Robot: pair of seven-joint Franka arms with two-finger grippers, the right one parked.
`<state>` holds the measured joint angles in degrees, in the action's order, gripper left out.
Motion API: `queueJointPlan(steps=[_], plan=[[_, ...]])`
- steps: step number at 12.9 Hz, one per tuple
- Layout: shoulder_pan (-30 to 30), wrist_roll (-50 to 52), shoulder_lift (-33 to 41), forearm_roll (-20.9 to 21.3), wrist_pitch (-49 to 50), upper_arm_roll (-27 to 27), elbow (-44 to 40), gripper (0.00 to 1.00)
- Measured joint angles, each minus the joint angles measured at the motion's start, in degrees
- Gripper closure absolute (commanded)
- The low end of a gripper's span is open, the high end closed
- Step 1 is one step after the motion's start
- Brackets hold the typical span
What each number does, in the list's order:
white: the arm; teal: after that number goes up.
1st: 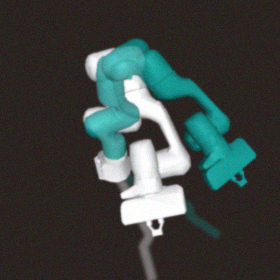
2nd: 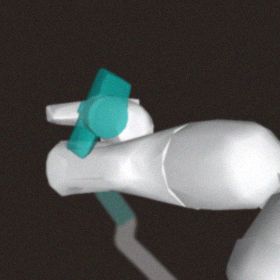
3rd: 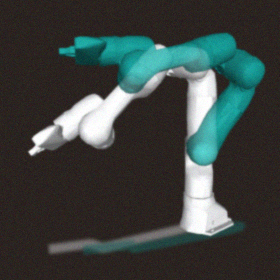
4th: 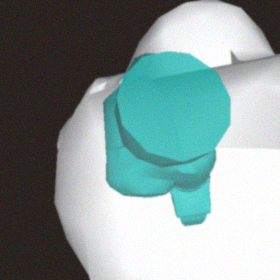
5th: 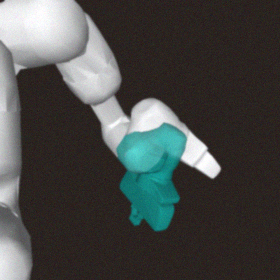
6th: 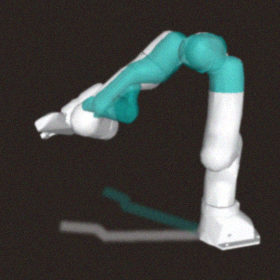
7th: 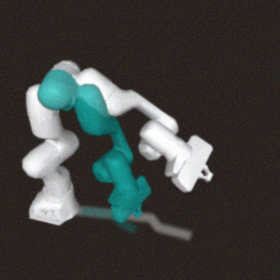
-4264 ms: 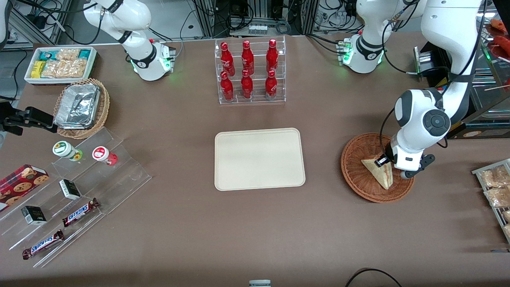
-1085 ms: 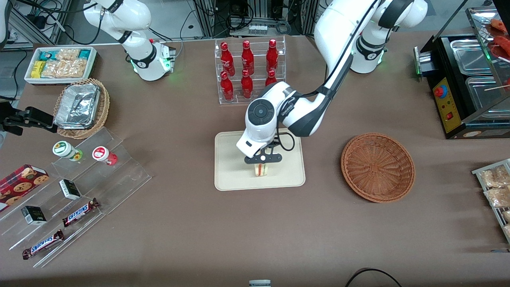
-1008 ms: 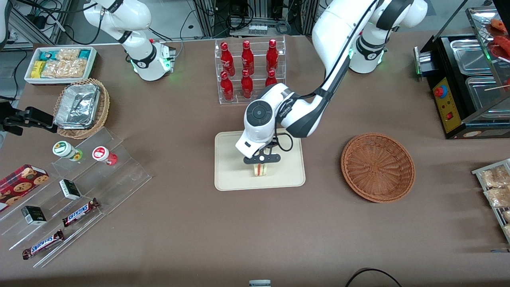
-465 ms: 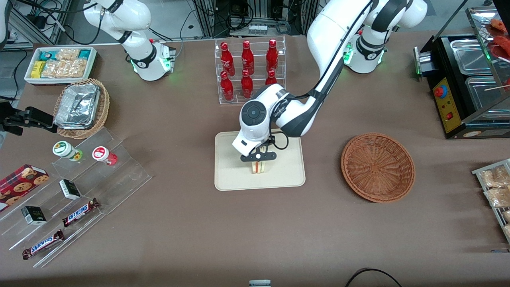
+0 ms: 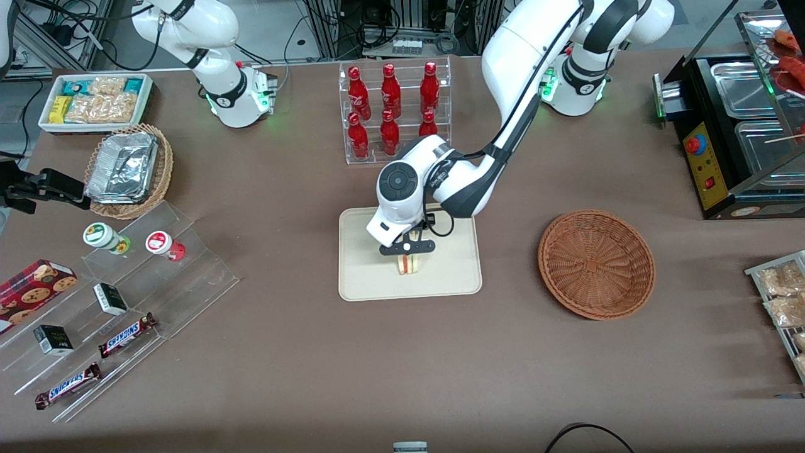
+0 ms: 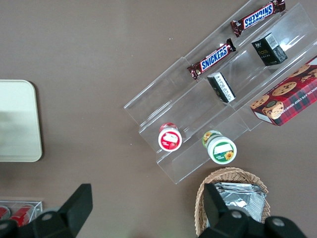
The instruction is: Place sandwich from basket to tray
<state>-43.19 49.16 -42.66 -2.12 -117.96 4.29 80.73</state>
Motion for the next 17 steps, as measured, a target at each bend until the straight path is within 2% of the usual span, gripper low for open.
queueJointPlan(steps=[4, 8, 13, 17], plan=[[0.08, 0.2, 1.65, 0.0, 1.31, -0.56, -1.27, 0.0], [1.97, 1.24, 9.05, 0.02, 6.42, -1.64, -1.74, 0.0], [6.41, 1.97, 19.49, 0.2, 19.48, -4.25, -1.75, 0.01], [12.21, -3.43, 26.73, 2.12, 28.5, -5.08, -1.22, 0.0]])
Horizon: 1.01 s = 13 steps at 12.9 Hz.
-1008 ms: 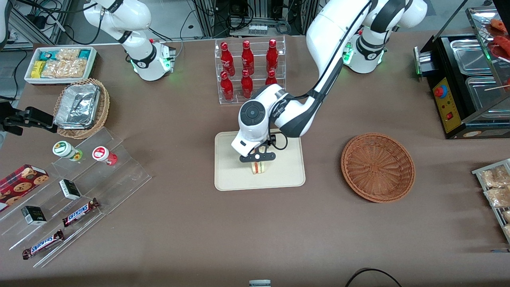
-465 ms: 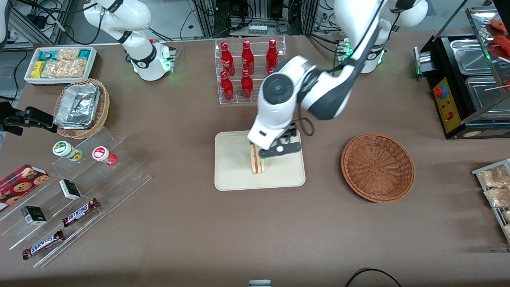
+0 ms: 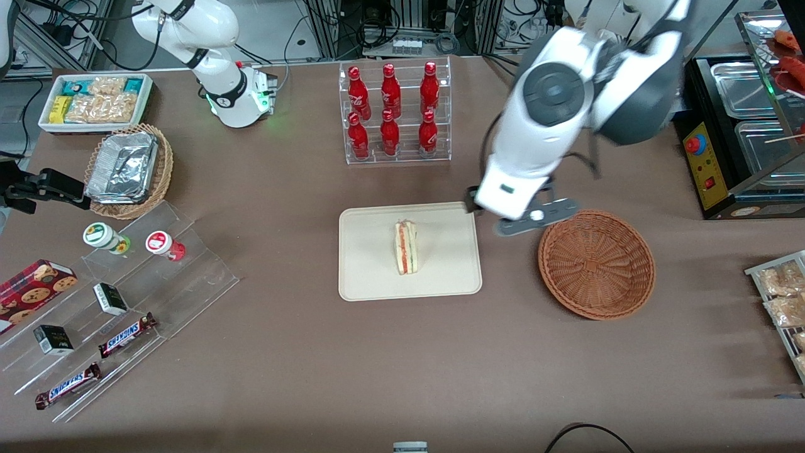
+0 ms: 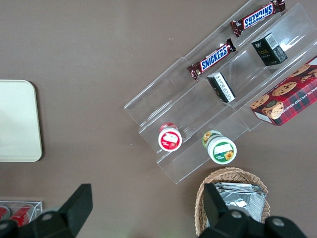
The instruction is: Place sandwich from basket to tray
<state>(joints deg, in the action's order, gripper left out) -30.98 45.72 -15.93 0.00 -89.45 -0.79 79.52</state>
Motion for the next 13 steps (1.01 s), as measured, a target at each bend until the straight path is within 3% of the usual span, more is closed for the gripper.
queueJointPlan(steps=[3, 13], plan=[[3.56, -4.52, 3.23, 2.61, 2.11, -0.32, 2.12, 0.0], [20.06, -30.51, 12.44, 2.21, 4.95, -0.58, 7.82, 0.0]])
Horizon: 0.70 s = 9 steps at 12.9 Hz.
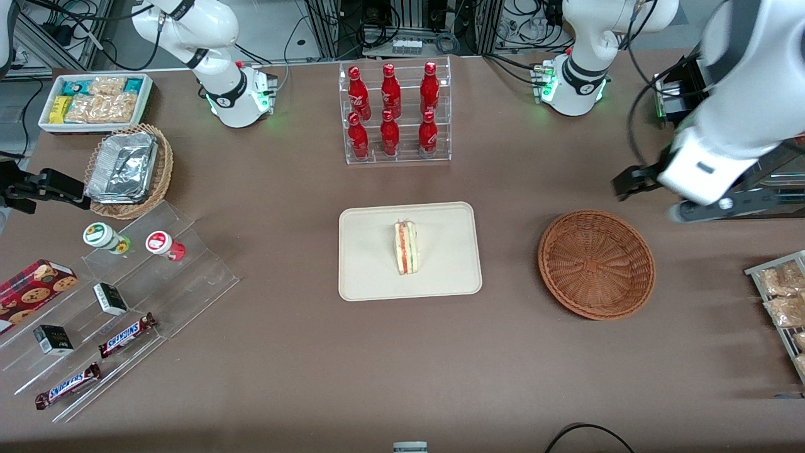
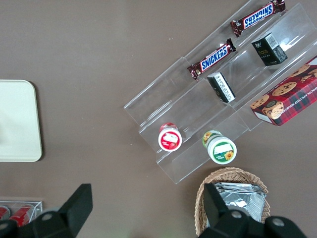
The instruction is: Place sandwich from basket to tray
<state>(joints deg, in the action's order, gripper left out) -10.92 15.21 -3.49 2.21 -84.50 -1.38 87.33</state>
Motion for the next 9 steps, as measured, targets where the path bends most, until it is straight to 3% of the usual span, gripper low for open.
queueJointPlan(steps=[4, 9], plan=[[5.42, -7.66, 2.93, -1.08, 0.89, -0.02, 0.98, 0.0], [5.79, -10.12, 4.04, -1.16, 0.82, 0.1, 2.55, 0.0]])
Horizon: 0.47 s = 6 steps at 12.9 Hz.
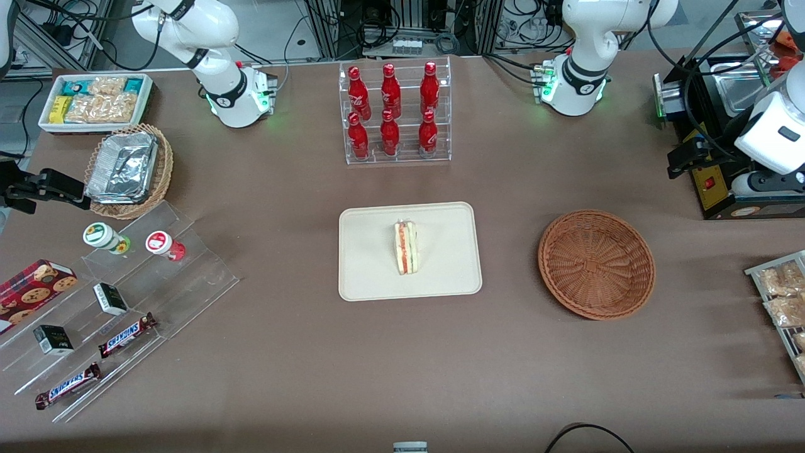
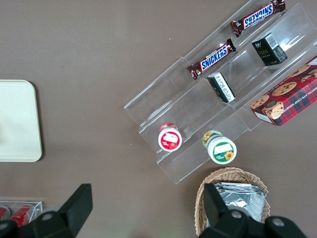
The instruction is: Place sandwich from basket to tray
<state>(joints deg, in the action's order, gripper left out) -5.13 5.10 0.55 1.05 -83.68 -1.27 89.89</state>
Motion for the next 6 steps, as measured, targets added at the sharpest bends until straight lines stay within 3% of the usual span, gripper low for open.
queueJointPlan(steps=[6], plan=[[0.0, -0.72, -0.9, 0.0, -0.04, 0.15, -1.47, 0.0]])
